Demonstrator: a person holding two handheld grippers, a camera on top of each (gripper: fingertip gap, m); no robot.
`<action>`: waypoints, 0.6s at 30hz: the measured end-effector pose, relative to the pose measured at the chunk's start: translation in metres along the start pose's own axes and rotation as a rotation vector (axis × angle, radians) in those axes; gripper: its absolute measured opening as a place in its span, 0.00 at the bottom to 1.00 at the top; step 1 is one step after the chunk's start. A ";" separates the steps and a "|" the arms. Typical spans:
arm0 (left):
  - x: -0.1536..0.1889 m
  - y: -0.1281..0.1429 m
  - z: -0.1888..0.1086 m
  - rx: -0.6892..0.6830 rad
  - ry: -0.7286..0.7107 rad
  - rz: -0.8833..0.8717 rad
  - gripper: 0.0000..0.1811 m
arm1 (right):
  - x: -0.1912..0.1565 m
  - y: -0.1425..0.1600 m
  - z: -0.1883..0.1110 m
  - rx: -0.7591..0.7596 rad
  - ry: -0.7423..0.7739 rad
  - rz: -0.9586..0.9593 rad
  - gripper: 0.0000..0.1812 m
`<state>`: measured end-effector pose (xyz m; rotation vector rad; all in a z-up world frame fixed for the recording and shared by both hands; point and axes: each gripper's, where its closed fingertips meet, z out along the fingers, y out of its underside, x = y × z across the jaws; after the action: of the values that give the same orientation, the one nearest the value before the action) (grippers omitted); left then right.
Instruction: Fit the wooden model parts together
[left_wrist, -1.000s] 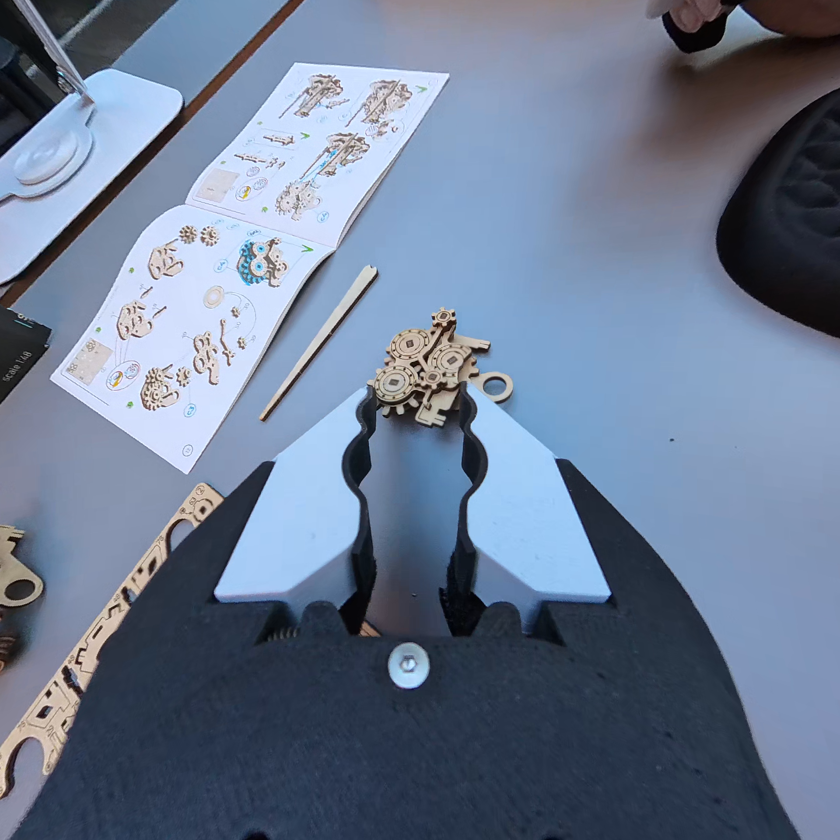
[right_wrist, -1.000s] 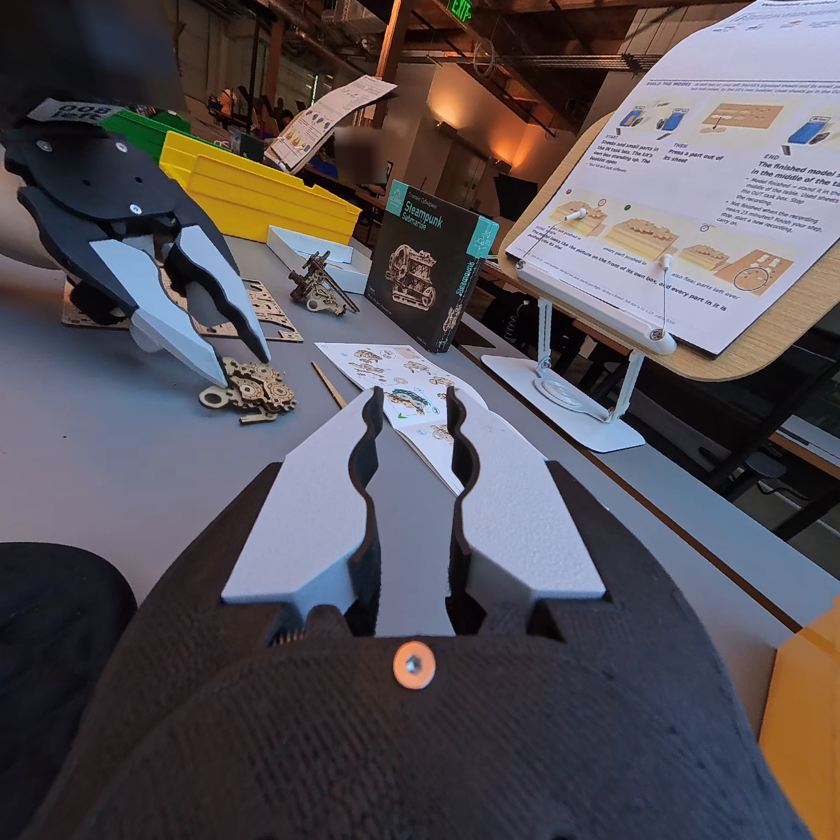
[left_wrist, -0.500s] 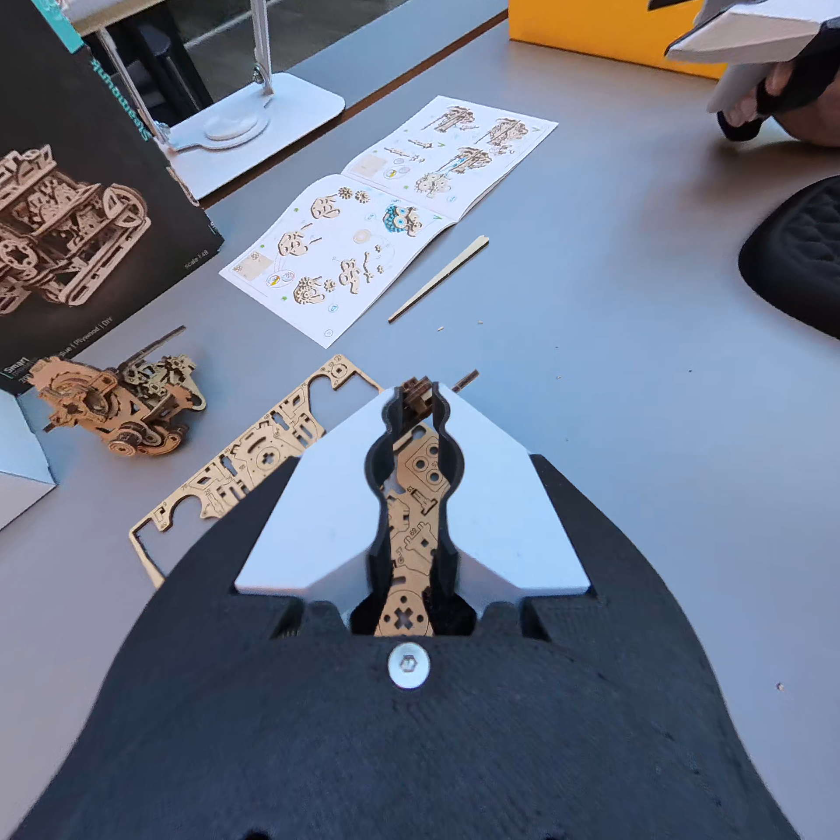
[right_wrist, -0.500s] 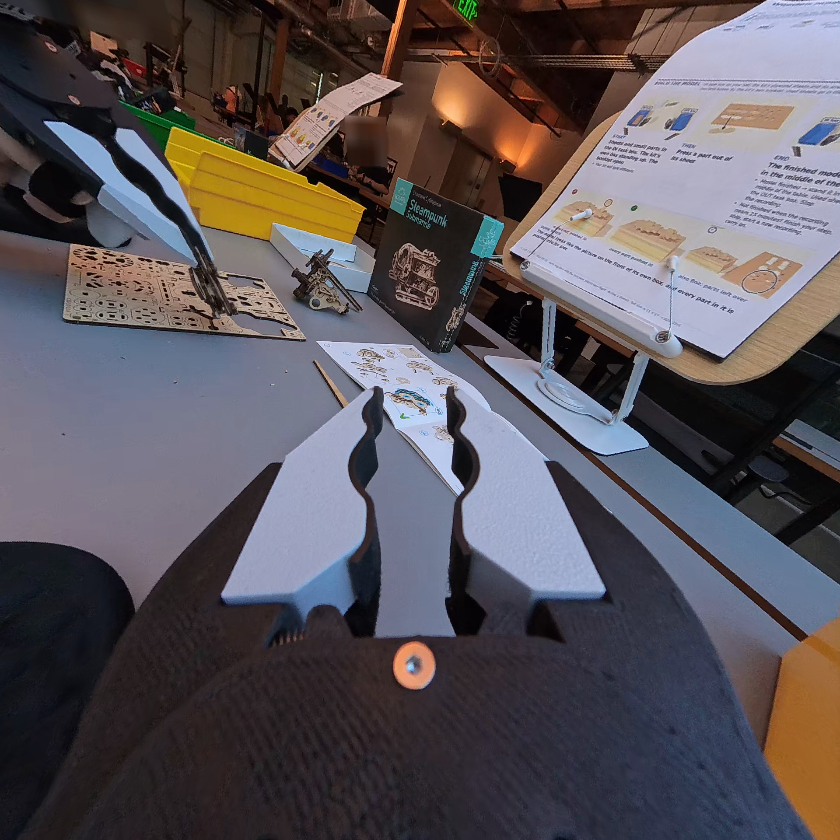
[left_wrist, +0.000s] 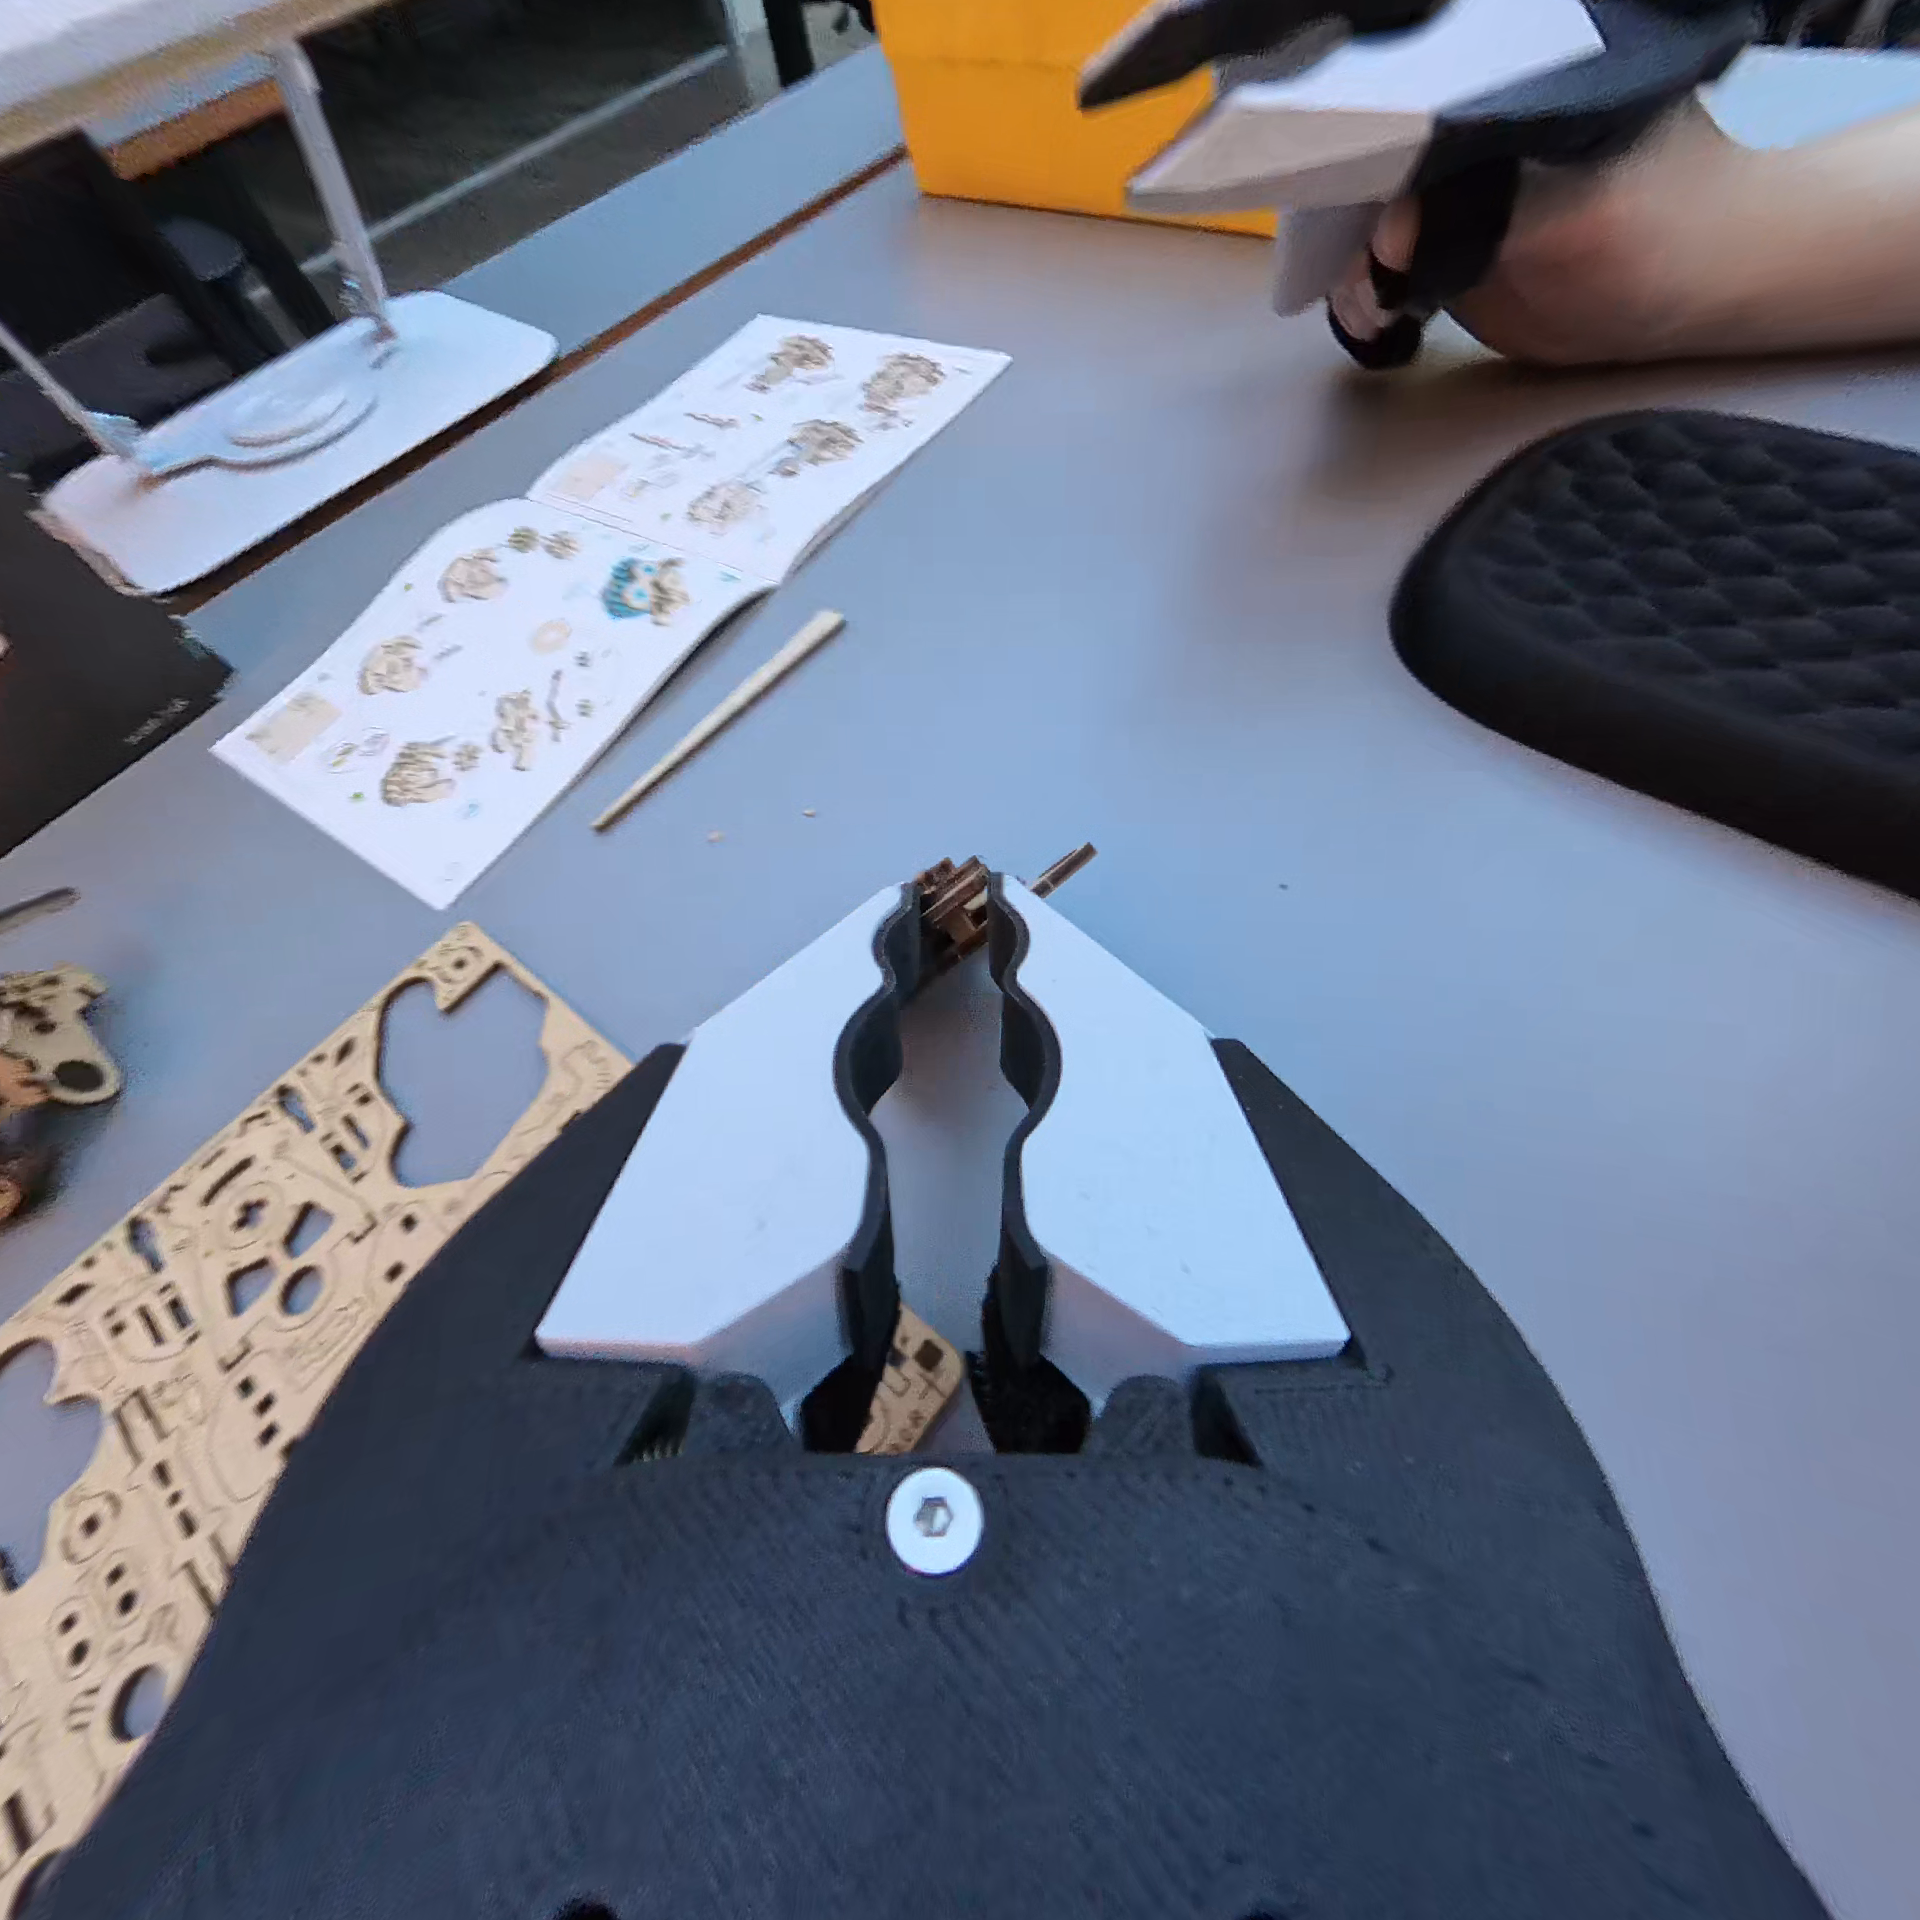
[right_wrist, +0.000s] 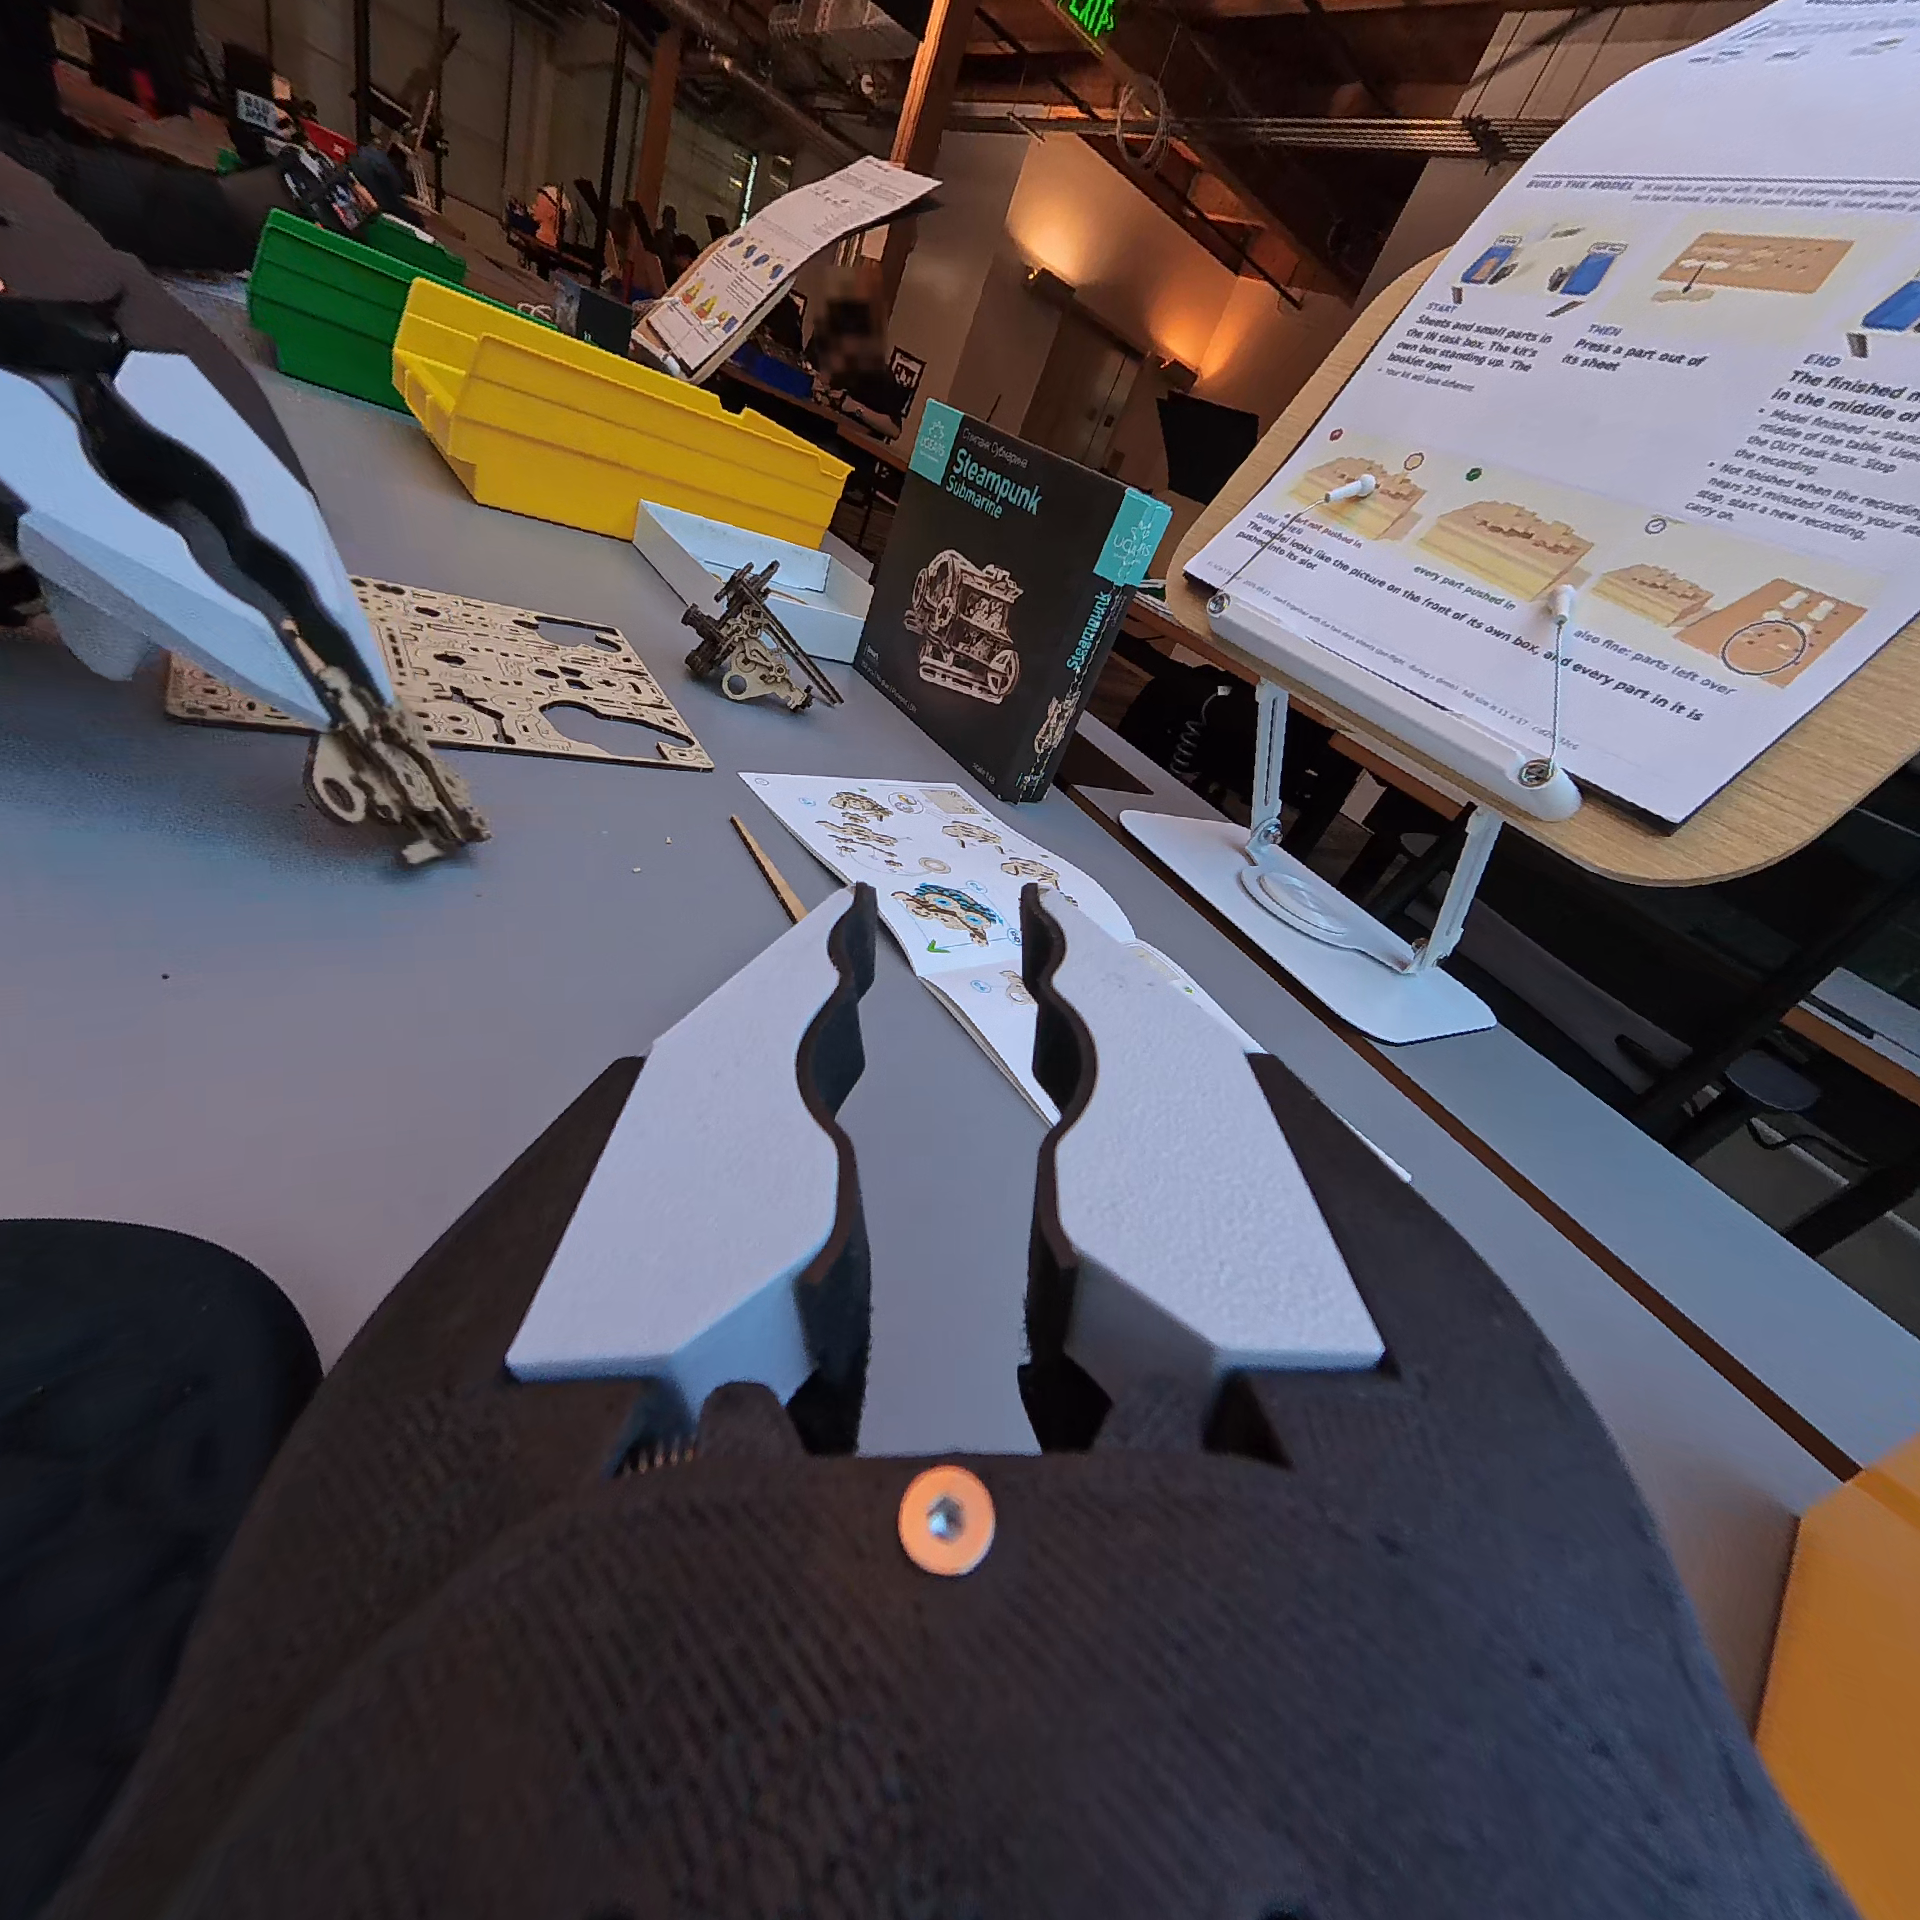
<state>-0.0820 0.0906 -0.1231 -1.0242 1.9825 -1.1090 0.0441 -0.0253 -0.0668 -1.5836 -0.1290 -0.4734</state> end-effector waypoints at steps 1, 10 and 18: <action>0.008 0.002 0.003 -0.008 0.017 0.017 0.06 | -0.001 0.000 0.000 0.000 -0.002 -0.001 0.15; 0.004 0.011 0.006 -0.113 -0.054 -0.180 0.30 | -0.006 0.001 0.002 -0.007 -0.019 -0.027 0.15; 0.009 0.028 0.028 -0.238 -0.192 -0.340 0.38 | -0.008 0.001 0.002 -0.010 -0.026 -0.033 0.15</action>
<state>-0.0729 0.0811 -0.1611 -1.5775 1.8588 -0.9149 0.0374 -0.0221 -0.0707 -1.5994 -0.1730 -0.4794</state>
